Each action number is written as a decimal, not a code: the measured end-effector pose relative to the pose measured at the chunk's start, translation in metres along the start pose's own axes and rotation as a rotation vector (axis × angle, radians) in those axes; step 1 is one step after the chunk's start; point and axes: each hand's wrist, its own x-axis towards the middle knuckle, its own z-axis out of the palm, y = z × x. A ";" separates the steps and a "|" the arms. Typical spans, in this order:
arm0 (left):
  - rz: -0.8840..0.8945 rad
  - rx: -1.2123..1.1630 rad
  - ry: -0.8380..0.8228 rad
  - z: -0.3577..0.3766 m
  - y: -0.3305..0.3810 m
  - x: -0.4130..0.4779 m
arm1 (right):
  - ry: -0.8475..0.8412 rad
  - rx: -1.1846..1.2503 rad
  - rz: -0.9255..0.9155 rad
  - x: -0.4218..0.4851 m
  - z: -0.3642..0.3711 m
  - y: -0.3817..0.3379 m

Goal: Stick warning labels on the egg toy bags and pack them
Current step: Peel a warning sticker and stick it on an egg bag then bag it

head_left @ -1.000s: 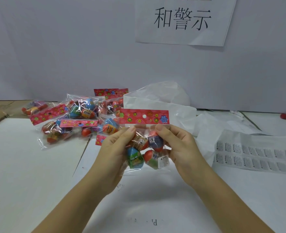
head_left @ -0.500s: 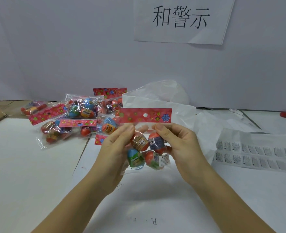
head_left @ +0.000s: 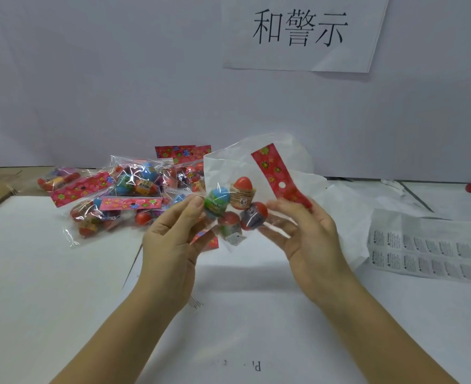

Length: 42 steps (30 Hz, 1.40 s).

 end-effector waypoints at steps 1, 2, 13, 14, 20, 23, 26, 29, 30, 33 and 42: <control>0.017 -0.009 0.000 -0.001 0.001 0.001 | 0.013 -0.034 -0.039 0.001 -0.001 -0.003; 0.036 -0.003 0.001 -0.002 0.003 0.001 | 0.020 -0.101 -0.092 0.001 -0.002 -0.005; 1.017 0.624 -0.112 -0.008 -0.011 -0.008 | -0.293 -0.127 0.250 -0.011 0.009 -0.004; 1.091 0.697 -0.205 -0.009 -0.013 -0.007 | -0.318 -0.103 0.224 -0.013 0.011 -0.002; 1.070 0.824 -0.417 -0.007 -0.021 -0.013 | -0.196 -0.031 0.104 -0.011 0.005 -0.007; 0.774 0.670 -0.218 -0.004 -0.015 -0.013 | -0.227 -0.099 0.120 -0.009 0.002 -0.009; 0.163 0.348 -0.152 -0.001 -0.002 -0.002 | -0.245 -0.075 0.112 -0.009 0.004 -0.008; -0.101 0.159 -0.236 -0.004 0.006 0.005 | -0.220 -0.135 0.071 -0.009 0.005 -0.005; -0.084 0.177 -0.224 -0.005 0.007 0.006 | -0.217 -0.161 0.058 -0.008 0.005 -0.004; -0.039 0.205 -0.173 -0.006 0.008 0.006 | -0.214 -0.205 0.042 -0.008 0.005 -0.003; -0.011 0.250 -0.112 -0.003 0.000 0.005 | -0.114 -0.178 0.015 -0.002 0.002 0.000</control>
